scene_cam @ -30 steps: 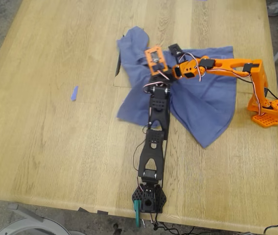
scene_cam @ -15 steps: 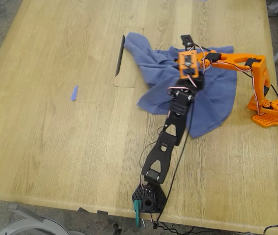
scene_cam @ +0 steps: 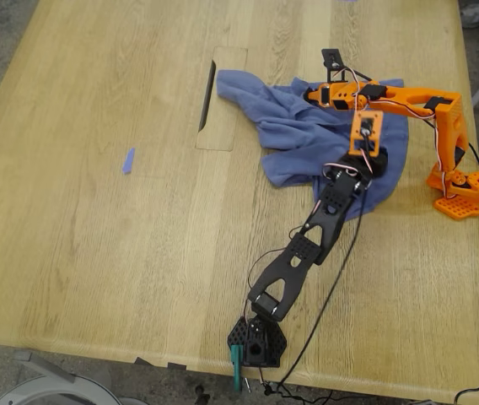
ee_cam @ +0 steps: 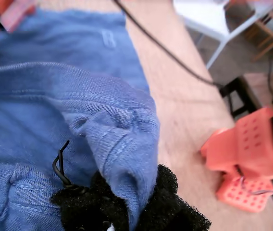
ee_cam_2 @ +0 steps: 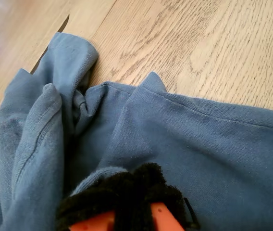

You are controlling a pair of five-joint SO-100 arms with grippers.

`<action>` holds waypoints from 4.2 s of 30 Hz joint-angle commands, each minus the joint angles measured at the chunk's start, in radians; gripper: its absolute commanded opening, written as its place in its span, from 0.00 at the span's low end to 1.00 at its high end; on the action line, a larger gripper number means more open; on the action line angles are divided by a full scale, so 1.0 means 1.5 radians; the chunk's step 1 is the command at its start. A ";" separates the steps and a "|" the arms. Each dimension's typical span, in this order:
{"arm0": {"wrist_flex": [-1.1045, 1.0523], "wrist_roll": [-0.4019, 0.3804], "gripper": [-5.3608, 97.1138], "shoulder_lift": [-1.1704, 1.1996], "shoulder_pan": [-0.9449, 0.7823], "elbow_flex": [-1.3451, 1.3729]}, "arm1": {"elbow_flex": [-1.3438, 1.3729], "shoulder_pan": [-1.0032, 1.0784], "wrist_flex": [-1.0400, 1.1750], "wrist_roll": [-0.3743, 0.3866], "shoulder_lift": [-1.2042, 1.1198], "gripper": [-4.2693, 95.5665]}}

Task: Fold a T-shirt

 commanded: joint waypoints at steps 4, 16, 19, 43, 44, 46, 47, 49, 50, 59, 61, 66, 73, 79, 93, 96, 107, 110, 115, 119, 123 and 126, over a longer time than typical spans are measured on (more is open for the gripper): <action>-0.005 -0.002 0.05 -0.011 0.077 -0.029 | 0.009 0.017 -0.005 0.000 0.055 0.04; 0.094 0.002 0.05 -0.048 0.140 -0.029 | 0.034 0.005 -0.008 0.002 0.071 0.04; 0.100 0.002 0.10 -0.054 0.147 -0.028 | 0.034 0.001 -0.005 0.002 0.072 0.04; 0.062 0.261 0.71 -0.071 0.082 -0.014 | 0.052 -0.037 0.005 -0.003 0.080 0.04; 0.056 0.267 0.71 -0.081 0.082 -0.012 | 0.052 -0.039 0.005 -0.003 0.080 0.04; 0.028 0.298 0.72 -0.111 0.082 -0.016 | 0.053 -0.043 0.007 -0.003 0.080 0.04; -0.001 0.319 0.72 -0.131 0.080 -0.024 | 0.053 -0.044 0.008 -0.003 0.080 0.04; -0.050 0.327 0.72 -0.154 0.080 -0.018 | 0.053 -0.048 0.010 -0.003 0.080 0.04; -0.054 0.348 0.72 -0.157 0.080 -0.005 | 0.052 -0.049 0.012 -0.003 0.080 0.04; -0.007 0.433 0.67 -0.227 0.033 -0.025 | 0.052 -0.053 0.021 -0.003 0.085 0.04; 0.009 0.452 0.64 -0.235 0.019 -0.025 | 0.052 -0.054 0.021 -0.003 0.086 0.04; 0.017 0.499 0.57 -0.246 -0.008 -0.025 | 0.046 -0.055 0.030 -0.003 0.091 0.04; 0.033 0.532 0.53 -0.258 -0.050 -0.025 | 0.020 -0.058 0.045 -0.003 0.096 0.04; 0.048 0.567 0.42 -0.266 -0.082 -0.024 | 0.019 -0.061 0.047 -0.003 0.108 0.04; 0.071 0.544 0.05 -0.268 -0.137 -0.024 | 0.033 -0.077 0.086 -0.002 0.162 0.04; 0.093 0.540 0.05 -0.259 -0.151 -0.024 | 0.040 -0.084 0.092 -0.001 0.177 0.04; 0.161 0.479 0.05 -0.119 -0.202 -0.025 | 0.126 -0.107 0.094 -0.003 0.302 0.04; 0.188 0.463 0.05 -0.059 -0.218 -0.025 | 0.161 -0.115 0.088 -0.004 0.351 0.04; 0.226 0.455 0.05 0.047 -0.255 -0.025 | 0.212 -0.127 0.081 -0.009 0.435 0.04; 0.238 0.459 0.05 0.117 -0.284 -0.025 | 0.235 -0.142 0.071 -0.015 0.496 0.04; 0.239 0.460 0.05 0.176 -0.301 -0.025 | 0.268 -0.154 0.054 -0.018 0.562 0.04; 0.239 0.460 0.05 0.224 -0.310 -0.026 | 0.296 -0.156 0.021 -0.019 0.614 0.04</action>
